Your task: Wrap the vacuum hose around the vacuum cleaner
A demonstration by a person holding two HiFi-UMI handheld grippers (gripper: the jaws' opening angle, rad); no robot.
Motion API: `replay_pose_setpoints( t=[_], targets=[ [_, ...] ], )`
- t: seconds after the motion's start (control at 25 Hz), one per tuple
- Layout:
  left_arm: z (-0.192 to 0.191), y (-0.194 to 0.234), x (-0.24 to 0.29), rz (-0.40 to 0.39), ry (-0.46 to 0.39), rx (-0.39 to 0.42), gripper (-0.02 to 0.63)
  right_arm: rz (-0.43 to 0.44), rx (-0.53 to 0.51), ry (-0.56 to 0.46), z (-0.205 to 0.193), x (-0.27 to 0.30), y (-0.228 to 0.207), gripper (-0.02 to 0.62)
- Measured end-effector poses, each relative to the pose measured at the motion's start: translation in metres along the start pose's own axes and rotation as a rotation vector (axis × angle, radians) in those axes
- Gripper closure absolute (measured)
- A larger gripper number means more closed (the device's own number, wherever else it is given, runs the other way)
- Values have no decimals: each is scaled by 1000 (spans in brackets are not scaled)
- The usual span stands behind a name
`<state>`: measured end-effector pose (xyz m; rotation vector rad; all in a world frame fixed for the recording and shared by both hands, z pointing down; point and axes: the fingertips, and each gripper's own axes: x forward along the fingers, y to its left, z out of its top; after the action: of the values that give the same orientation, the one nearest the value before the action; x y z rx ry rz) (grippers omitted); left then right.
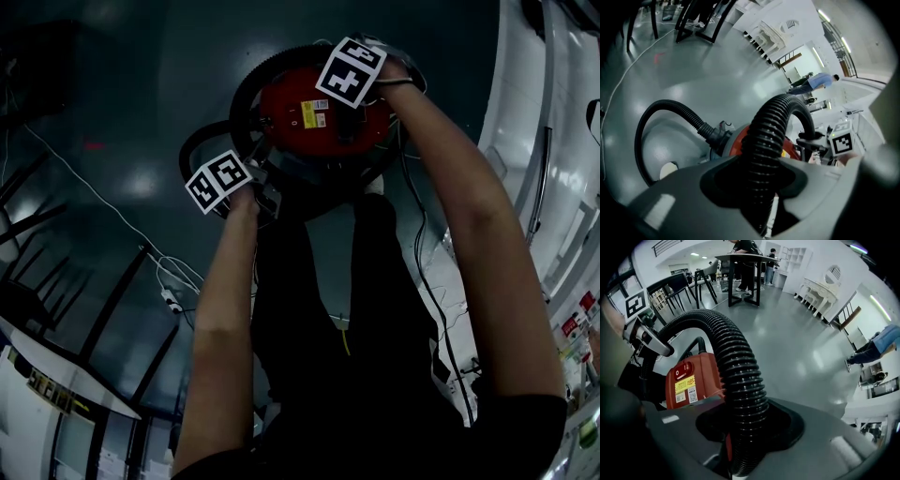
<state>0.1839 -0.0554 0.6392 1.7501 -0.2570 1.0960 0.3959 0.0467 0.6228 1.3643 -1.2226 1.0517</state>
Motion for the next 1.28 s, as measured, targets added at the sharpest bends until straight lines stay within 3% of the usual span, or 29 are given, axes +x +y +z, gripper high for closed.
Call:
replay_pose_setpoints(
  t=[0.2,0.4,0.64,0.8,1.04,1.28],
  targets=[
    [11,8,3,23,10,48,445,20,67,-2,6,5,0,376],
    [17,16,5,35,43,86,446,-41,67,11,15,6,-3,366],
    [22,29,9,28,118,85,445,-122,57,63,34,8,-8,283],
    [32,32,17,39,164,91,445,-148,137,59,34,1,-8,295],
    [46,36,21,61,159,161,442,-231,240,-6,33,-7,-10,320],
    [40,43,20,83,162,156,442,-337,130,-47,43,-19,-7,318]
  ],
)
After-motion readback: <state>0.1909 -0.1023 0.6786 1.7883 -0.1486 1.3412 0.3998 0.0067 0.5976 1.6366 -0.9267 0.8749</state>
